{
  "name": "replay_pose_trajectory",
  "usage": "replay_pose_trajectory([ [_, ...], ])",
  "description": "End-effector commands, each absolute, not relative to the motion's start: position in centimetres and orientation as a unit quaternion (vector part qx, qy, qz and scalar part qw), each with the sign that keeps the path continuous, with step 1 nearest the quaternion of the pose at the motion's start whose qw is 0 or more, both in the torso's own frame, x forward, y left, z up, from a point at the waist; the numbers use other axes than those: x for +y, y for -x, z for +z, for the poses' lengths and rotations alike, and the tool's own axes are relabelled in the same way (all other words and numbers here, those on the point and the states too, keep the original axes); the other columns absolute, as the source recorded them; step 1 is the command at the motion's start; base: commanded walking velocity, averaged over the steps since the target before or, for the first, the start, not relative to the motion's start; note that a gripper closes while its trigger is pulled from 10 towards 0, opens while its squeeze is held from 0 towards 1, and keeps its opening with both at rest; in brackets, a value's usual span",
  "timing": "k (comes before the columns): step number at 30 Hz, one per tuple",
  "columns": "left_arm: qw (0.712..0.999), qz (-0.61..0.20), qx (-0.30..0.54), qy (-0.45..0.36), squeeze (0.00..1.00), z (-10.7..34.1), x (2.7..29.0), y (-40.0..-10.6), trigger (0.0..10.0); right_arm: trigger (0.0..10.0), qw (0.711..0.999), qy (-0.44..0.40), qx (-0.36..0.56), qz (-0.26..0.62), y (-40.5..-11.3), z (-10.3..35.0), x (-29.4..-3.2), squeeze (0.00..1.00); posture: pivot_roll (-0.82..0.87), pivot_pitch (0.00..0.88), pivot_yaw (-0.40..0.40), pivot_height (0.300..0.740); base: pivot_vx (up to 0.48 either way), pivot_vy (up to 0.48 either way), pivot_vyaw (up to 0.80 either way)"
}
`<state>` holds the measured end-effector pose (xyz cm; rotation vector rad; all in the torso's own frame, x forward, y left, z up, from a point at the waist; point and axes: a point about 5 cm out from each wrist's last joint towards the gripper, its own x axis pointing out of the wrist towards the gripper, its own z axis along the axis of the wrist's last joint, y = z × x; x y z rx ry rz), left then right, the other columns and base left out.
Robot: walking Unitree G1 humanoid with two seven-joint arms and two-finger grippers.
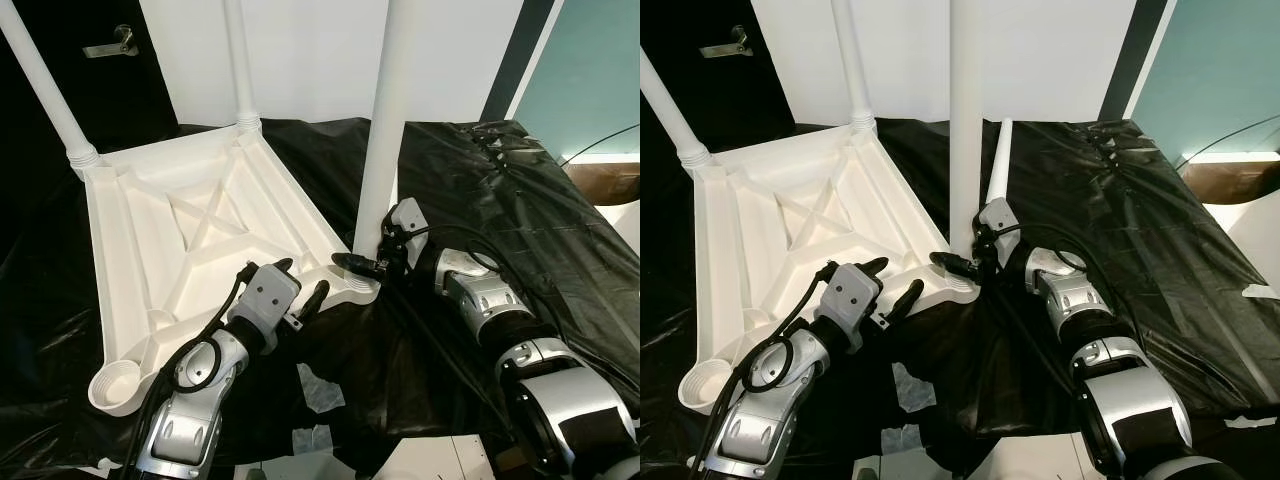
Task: Building children table
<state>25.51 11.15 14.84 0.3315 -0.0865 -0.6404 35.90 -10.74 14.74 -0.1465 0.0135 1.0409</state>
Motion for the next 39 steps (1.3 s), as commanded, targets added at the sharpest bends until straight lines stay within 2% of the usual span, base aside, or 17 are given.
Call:
replay_pose_trajectory([
  [1,0.945,-0.277,-0.047,-0.166,0.00,15.1,11.5,-25.6,10.0,0.0,0.866,0.069,0.017,0.494,-35.9,14.4,-10.8,0.00,0.15,0.003,-0.046,0.740,0.000,0.000,0.00],
  [3,0.946,-0.275,-0.047,-0.166,0.00,15.1,11.5,-25.6,10.0,0.0,0.873,0.075,0.025,0.482,-36.0,14.2,-10.9,0.00,0.15,0.006,-0.048,0.740,0.000,0.000,0.00],
  [5,0.946,-0.274,-0.044,-0.167,0.00,15.0,11.5,-25.6,10.0,0.1,0.896,0.088,0.039,0.434,-36.3,13.5,-11.2,0.00,0.15,0.007,-0.047,0.740,0.000,0.000,0.00],
  [6,0.946,-0.274,-0.044,-0.167,0.00,15.0,11.5,-25.6,10.0,0.1,0.896,0.088,0.039,0.434,-36.3,13.5,-11.2,0.00,0.15,0.007,-0.047,0.740,0.000,0.000,0.00],
  [7,0.946,-0.275,-0.044,-0.167,0.00,15.0,11.4,-25.6,10.0,2.8,0.905,0.082,0.043,0.416,-36.3,13.2,-11.0,0.00,0.15,0.012,-0.045,0.740,0.000,0.000,0.00],
  [8,0.946,-0.276,-0.043,-0.166,0.00,15.0,11.3,-25.5,10.0,2.8,0.910,0.075,0.044,0.406,-36.2,13.0,-10.9,0.00,0.15,0.012,-0.045,0.740,0.000,0.000,0.00],
  [9,0.945,-0.278,-0.042,-0.165,0.00,14.9,11.2,-25.4,10.0,10.0,0.917,0.061,0.044,0.391,-36.0,12.8,-10.5,0.00,0.15,0.014,-0.042,0.740,0.000,0.000,0.00],
  [15,0.944,-0.283,-0.040,-0.164,0.00,14.9,11.1,-25.2,10.0,10.0,0.940,0.033,0.044,0.336,-35.7,12.3,-9.6,0.00,0.14,0.022,-0.035,0.740,0.000,0.000,0.00],
  [19,0.943,-0.287,-0.035,-0.165,0.00,14.8,11.1,-25.2,10.0,10.0,0.970,0.005,0.032,0.243,-35.1,12.1,-8.5,0.00,0.14,0.024,-0.032,0.740,0.000,0.000,0.00],
  [21,0.943,-0.288,-0.034,-0.166,0.00,14.8,11.1,-25.2,10.0,10.0,0.975,0.000,0.029,0.221,-35.0,12.1,-8.3,0.00,0.14,0.024,-0.032,0.740,0.000,0.000,0.00],
  [24,0.942,-0.291,-0.033,-0.166,0.00,14.9,11.1,-25.2,10.0,10.0,0.993,-0.010,0.028,0.117,-34.5,11.9,-8.3,0.00,0.14,0.017,-0.031,0.740,0.000,0.000,0.00],
  [27,0.941,-0.292,-0.033,-0.166,0.00,14.9,11.0,-25.2,10.0,10.0,0.994,-0.013,0.033,0.104,-34.3,11.8,-8.3,0.00,0.14,0.017,-0.031,0.740,0.000,0.000,0.00],
  [31,0.940,-0.296,-0.035,-0.164,0.00,15.0,10.9,-25.3,10.0,10.0,0.989,-0.017,0.037,0.144,-33.7,11.9,-7.1,0.00,0.14,0.007,-0.032,0.740,0.000,0.000,0.00],
  [39,0.940,-0.298,-0.033,-0.164,0.00,15.0,10.9,-25.2,10.0,10.0,0.990,-0.033,0.026,0.132,-33.4,12.4,-7.3,0.00,0.15,0.005,-0.028,0.740,0.000,0.000,0.00],
])
